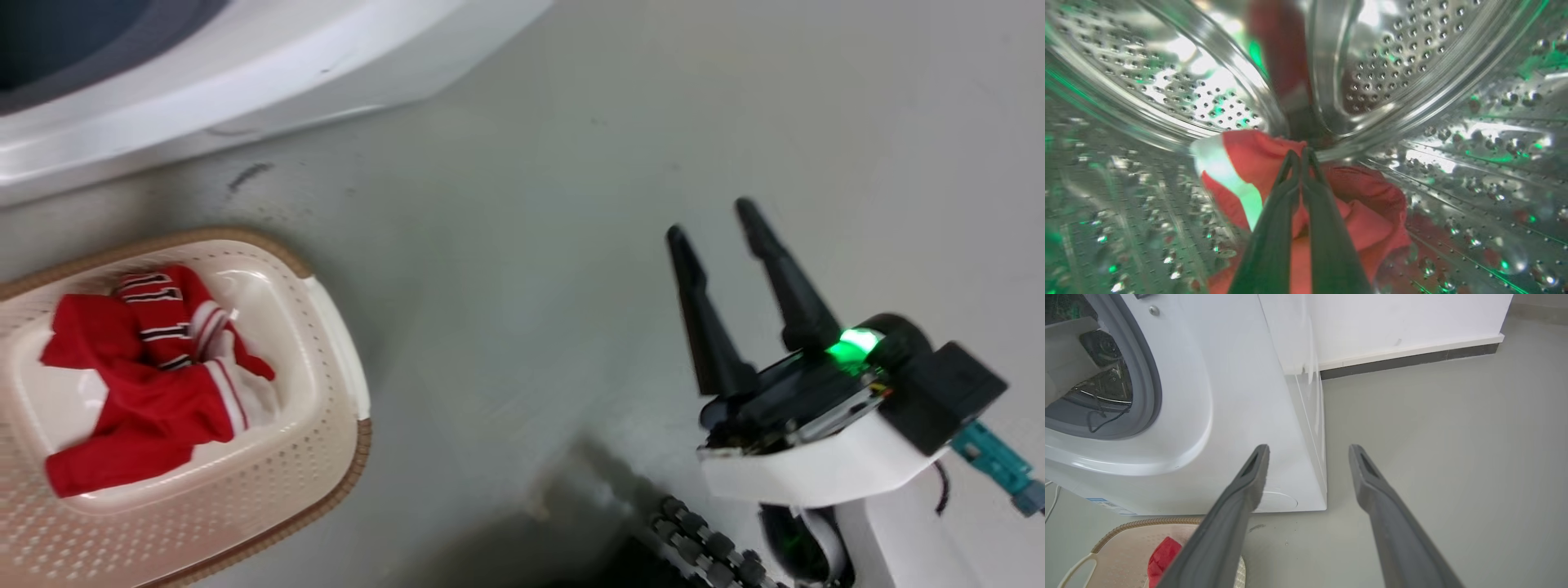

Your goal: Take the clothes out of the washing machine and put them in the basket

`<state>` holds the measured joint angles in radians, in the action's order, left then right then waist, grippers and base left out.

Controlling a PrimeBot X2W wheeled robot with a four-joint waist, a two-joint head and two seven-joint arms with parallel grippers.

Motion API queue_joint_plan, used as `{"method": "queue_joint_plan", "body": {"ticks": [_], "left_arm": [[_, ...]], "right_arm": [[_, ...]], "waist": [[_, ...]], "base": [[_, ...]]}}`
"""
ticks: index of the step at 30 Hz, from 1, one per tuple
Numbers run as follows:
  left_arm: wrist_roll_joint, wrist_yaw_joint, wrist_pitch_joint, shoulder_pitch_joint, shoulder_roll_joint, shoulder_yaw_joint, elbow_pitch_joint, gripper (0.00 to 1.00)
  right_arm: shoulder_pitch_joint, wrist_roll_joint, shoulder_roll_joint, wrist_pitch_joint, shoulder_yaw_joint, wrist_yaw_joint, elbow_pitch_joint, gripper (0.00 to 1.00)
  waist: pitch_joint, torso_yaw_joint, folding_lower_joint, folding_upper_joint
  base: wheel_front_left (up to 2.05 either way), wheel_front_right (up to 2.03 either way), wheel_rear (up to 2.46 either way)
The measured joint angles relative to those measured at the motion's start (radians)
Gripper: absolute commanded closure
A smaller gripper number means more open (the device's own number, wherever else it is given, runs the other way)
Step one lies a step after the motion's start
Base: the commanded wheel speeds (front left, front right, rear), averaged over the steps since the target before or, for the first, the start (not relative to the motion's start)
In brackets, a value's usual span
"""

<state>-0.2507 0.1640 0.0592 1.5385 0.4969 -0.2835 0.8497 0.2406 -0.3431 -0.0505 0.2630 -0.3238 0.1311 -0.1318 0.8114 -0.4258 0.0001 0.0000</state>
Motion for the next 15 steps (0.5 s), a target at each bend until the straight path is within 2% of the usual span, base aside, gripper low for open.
{"method": "queue_joint_plan", "body": {"ticks": [3,9,15], "left_arm": [[-0.018,0.003,-0.094,-0.079,-0.017,0.006,-0.018,1.0],[-0.074,-0.024,-0.241,-0.247,-0.056,0.028,-0.019,1.0],[-0.134,-0.05,-0.305,-0.431,-0.104,0.052,-0.033,1.0]], "right_arm": [[0.003,0.023,0.0,0.0,0.026,0.0,0.012,0.0],[0.003,0.059,0.0,0.0,0.067,0.0,0.039,0.0],[-0.036,0.092,0.001,-0.012,0.093,0.0,0.073,0.0]], "waist": [[-0.033,0.021,0.0,0.0],[-0.129,0.066,-0.0001,0.0],[-0.255,0.11,-0.0001,0.0]], "base": [[0.0,0.0,0.0],[0.0,0.0,0.0],[0.0,0.0,0.0]]}}
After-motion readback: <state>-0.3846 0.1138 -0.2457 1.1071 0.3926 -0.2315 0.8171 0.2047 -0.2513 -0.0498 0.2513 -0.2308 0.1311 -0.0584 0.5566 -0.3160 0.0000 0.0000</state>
